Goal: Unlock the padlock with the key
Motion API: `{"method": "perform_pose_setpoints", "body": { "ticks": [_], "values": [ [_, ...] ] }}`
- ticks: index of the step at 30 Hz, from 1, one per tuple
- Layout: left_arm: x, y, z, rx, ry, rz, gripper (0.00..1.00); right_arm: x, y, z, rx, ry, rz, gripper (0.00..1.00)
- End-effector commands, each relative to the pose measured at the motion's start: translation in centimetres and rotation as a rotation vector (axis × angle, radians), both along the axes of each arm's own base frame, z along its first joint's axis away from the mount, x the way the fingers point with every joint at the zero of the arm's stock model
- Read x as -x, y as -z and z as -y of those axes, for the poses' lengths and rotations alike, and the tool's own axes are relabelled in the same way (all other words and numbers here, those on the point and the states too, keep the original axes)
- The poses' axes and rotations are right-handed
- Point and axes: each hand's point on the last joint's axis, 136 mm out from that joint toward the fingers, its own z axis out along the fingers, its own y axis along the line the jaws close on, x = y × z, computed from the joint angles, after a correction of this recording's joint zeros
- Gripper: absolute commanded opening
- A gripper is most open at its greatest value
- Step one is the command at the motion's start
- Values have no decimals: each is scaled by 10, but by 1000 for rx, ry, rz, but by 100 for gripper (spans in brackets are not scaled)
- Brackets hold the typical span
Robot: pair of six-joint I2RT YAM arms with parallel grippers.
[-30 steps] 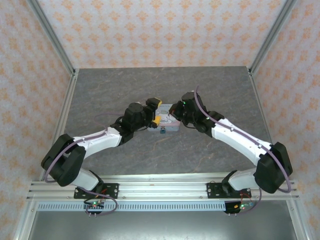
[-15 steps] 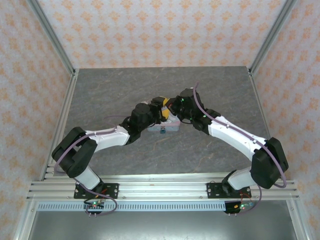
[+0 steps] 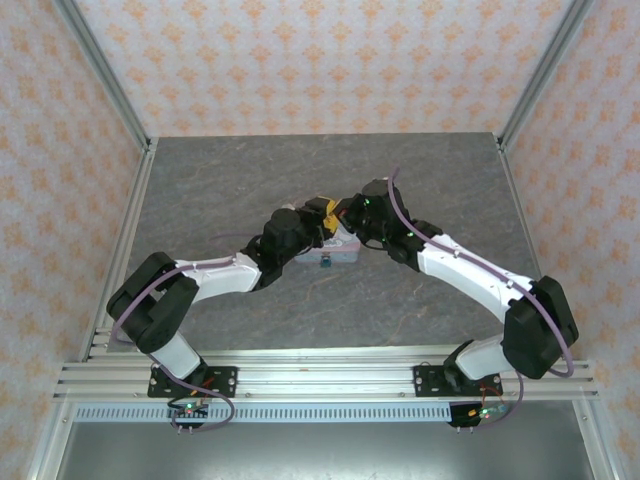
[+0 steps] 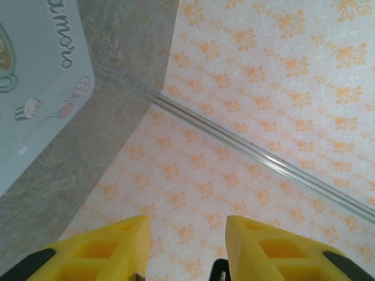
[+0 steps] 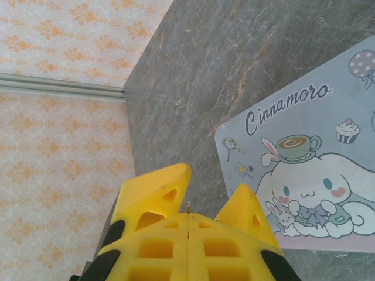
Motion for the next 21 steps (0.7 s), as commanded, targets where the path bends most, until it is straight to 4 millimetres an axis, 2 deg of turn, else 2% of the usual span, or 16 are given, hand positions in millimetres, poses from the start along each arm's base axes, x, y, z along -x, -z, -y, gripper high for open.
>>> {"method": "perform_pose_setpoints", "body": {
  "ticks": [1, 11, 21],
  "values": [
    [0, 1, -3, -1, -24, 13, 39, -1, -16, 7, -28, 21, 47, 0],
    [0, 6, -3, -17, -25, 10, 38, -1, -12, 14, -25, 33, 40, 0],
    [2, 9, -6, -47, -30, 1, 22, 0, -9, 16, -22, 38, 38, 0]
  ]
}}
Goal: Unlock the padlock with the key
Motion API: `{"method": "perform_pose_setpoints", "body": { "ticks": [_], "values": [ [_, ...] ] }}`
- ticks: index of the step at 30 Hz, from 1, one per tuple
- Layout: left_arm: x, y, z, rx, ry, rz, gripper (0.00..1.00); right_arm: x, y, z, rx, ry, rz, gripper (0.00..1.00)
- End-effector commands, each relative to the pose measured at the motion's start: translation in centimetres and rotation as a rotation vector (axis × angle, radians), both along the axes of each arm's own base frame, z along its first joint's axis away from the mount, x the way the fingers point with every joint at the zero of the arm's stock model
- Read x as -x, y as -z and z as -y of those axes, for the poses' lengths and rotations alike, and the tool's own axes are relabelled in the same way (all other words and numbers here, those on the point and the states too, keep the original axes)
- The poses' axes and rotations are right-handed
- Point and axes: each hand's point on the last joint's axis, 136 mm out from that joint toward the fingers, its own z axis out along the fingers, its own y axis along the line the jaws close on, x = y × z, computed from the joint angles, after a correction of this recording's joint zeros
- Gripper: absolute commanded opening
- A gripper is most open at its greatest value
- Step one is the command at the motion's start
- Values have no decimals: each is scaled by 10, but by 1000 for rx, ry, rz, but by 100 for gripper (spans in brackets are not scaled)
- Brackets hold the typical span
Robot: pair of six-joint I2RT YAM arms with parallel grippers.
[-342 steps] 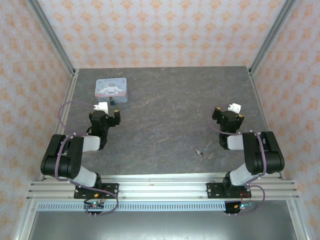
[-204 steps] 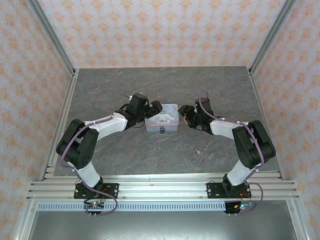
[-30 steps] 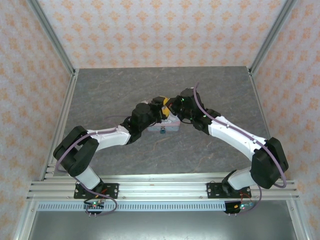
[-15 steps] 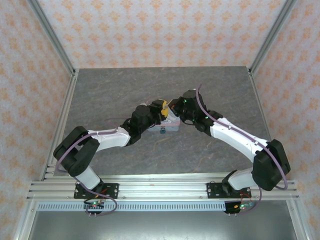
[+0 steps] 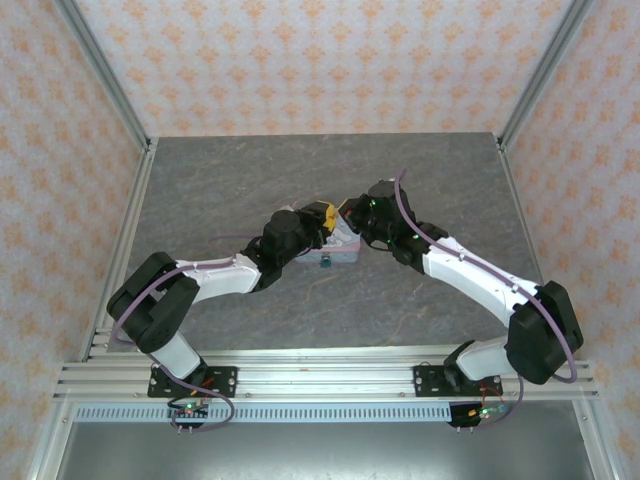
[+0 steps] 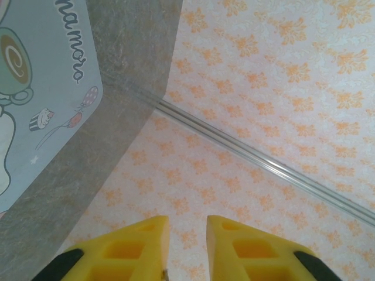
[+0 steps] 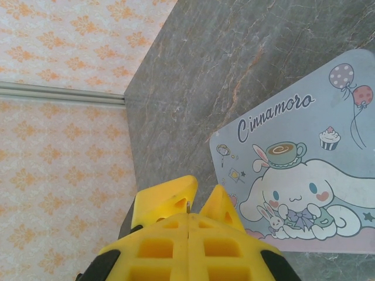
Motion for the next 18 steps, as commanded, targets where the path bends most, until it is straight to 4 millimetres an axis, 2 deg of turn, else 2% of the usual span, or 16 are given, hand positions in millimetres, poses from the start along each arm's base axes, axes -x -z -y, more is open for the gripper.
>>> {"method": "perform_pose_setpoints", "body": {
  "ticks": [1, 9, 12, 15, 16, 18],
  "values": [
    [2, 5, -4, -37, -18, -1, 21, 0, -8, 5, -16, 18, 29, 0],
    [5, 8, -11, -68, -33, -8, 10, 1, -4, 10, -11, 32, 27, 0],
    [6, 9, -13, -89, -37, -10, 0, 2, -3, 13, -10, 38, 25, 0],
    [7, 7, -16, -138, -32, 6, 0, 6, 2, 18, 4, 44, 18, 0],
    [6, 4, -16, -174, -23, 27, 0, 9, 6, 21, 18, 49, 10, 9],
    [5, 0, -19, -264, 10, 60, 0, 16, 14, 31, 46, 61, 2, 43]
  ]
}}
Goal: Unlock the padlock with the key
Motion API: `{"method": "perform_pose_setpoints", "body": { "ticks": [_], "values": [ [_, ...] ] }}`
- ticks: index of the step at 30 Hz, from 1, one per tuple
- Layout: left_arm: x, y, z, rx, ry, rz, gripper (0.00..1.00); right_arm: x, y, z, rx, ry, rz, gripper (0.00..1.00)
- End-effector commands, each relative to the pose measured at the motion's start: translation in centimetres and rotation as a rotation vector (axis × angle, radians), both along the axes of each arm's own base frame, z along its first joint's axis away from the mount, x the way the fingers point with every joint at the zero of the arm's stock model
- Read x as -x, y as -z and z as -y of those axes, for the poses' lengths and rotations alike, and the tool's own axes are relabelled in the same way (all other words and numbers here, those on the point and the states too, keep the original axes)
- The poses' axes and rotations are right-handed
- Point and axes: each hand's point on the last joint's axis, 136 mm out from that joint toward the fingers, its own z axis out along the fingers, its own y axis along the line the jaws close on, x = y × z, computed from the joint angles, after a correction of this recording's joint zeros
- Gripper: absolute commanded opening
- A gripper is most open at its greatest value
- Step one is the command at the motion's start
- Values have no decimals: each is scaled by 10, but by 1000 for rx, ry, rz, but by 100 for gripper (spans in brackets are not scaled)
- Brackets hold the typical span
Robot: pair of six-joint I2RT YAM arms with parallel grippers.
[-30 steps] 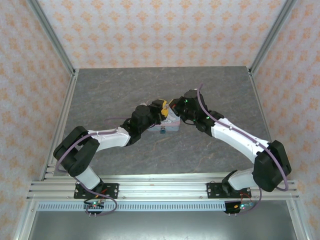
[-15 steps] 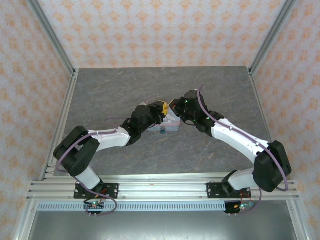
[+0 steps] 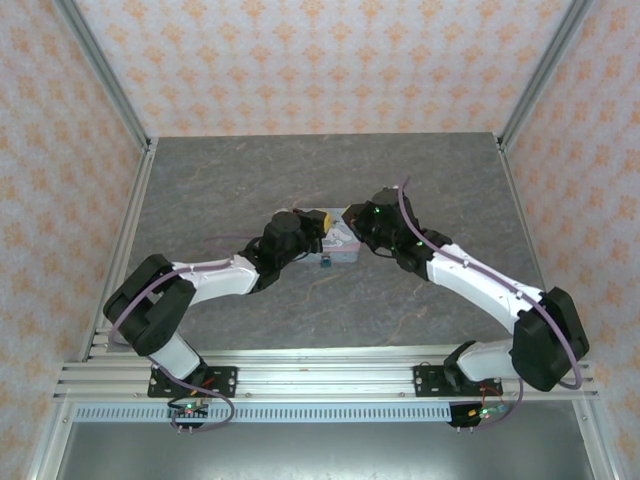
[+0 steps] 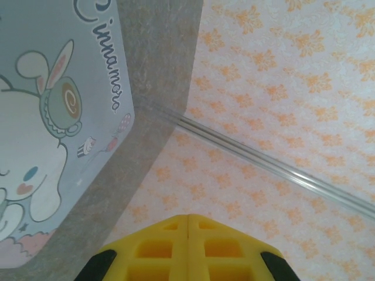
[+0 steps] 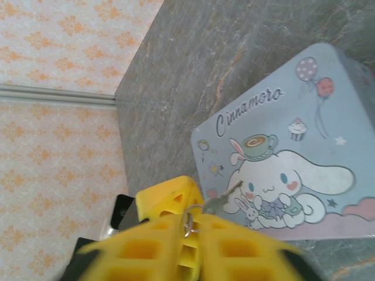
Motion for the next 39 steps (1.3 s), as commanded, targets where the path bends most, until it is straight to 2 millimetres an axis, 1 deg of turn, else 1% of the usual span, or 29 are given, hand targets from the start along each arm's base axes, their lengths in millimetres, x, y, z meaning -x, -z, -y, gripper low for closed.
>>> {"method": "perform_pose_setpoints", "body": {
  "ticks": [1, 2, 3, 6, 7, 10, 11, 14, 17, 23, 28, 32, 39],
  "values": [
    [-2, -22, -9, -168, 37, 102, 0, 7, 5, 24, 39, 50, 12, 53],
    [-4, -28, -10, -220, 61, 139, 0, 10, 8, 29, 42, 55, 9, 56],
    [-4, -33, -10, -273, 90, 169, 0, 12, 11, 33, 35, 54, 8, 56],
    [-6, -57, -5, -432, 196, 308, 0, 9, 9, 34, -9, 12, 64, 54],
    [-5, -67, -1, -476, 239, 370, 0, 10, -7, 32, -46, -16, 125, 54],
    [1, -89, 11, -590, 348, 521, 0, 7, -30, 20, -125, -111, 224, 53],
    [2, -92, 13, -617, 369, 555, 0, 6, -39, 16, -151, -134, 256, 52],
    [6, -99, 17, -674, 411, 633, 0, 1, -53, 1, -199, -195, 303, 50],
    [8, -105, 22, -675, 429, 701, 0, -2, -69, -9, -255, -233, 367, 48],
    [6, -110, 22, -611, 378, 737, 0, -8, -80, -11, -310, -224, 435, 42],
    [5, -109, 14, -562, 309, 724, 0, -8, -84, -10, -356, -208, 456, 38],
    [2, -111, 7, -514, 250, 721, 0, -8, -86, -10, -396, -205, 460, 37],
    [-3, -117, 5, -427, 183, 716, 0, -11, -83, -12, -437, -197, 447, 34]
  ]
}}
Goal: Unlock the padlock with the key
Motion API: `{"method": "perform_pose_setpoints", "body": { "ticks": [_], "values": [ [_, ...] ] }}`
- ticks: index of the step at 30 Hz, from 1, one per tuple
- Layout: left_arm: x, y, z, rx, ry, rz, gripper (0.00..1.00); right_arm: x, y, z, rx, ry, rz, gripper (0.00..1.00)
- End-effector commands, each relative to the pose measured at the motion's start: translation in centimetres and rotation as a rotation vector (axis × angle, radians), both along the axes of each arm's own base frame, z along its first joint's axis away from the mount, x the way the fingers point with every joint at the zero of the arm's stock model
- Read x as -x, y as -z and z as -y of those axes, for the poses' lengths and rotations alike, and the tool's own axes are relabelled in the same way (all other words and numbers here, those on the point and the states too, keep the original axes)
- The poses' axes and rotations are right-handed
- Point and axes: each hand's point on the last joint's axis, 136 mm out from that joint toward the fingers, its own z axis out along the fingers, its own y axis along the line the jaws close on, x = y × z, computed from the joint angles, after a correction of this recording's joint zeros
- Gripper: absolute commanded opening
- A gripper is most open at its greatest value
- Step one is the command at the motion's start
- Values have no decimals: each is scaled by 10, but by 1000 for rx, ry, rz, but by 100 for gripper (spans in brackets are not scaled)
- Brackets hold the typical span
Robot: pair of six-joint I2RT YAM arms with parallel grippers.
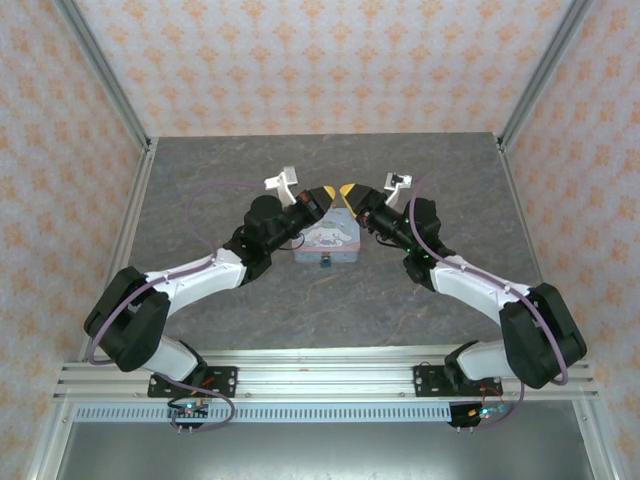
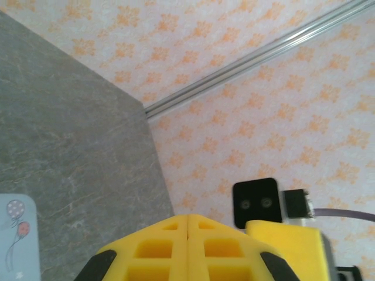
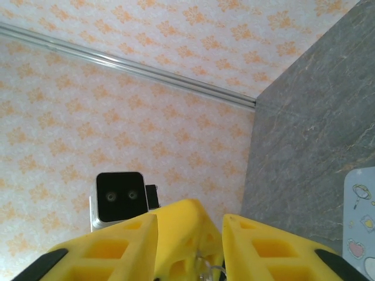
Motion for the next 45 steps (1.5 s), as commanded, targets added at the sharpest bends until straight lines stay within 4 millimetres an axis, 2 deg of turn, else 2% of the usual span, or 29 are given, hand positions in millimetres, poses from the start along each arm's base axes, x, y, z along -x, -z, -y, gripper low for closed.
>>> {"method": "perform_pose_setpoints", "body": {
  "ticks": [1, 13, 17, 24, 38, 45],
  "values": [
    [-5, -15, -3, 88, -39, 38, 0, 3, -10, -2, -55, -21, 38, 34],
    [-9, -11, 7, 110, -40, 23, 0, 3, -9, -7, -72, -49, 34, 29],
    [-10, -9, 9, 114, -44, 18, 0, 2, -3, -7, -67, -51, 19, 28],
    [-11, -12, 8, 119, -54, 20, 0, 1, 10, -4, -52, -32, -3, 28],
    [-12, -15, 4, 122, -75, 24, 0, 3, 19, -3, -52, -30, -25, 29],
    [-12, -14, 5, 126, -73, 21, 0, 0, 14, -7, -64, -44, -21, 29]
  ]
}}
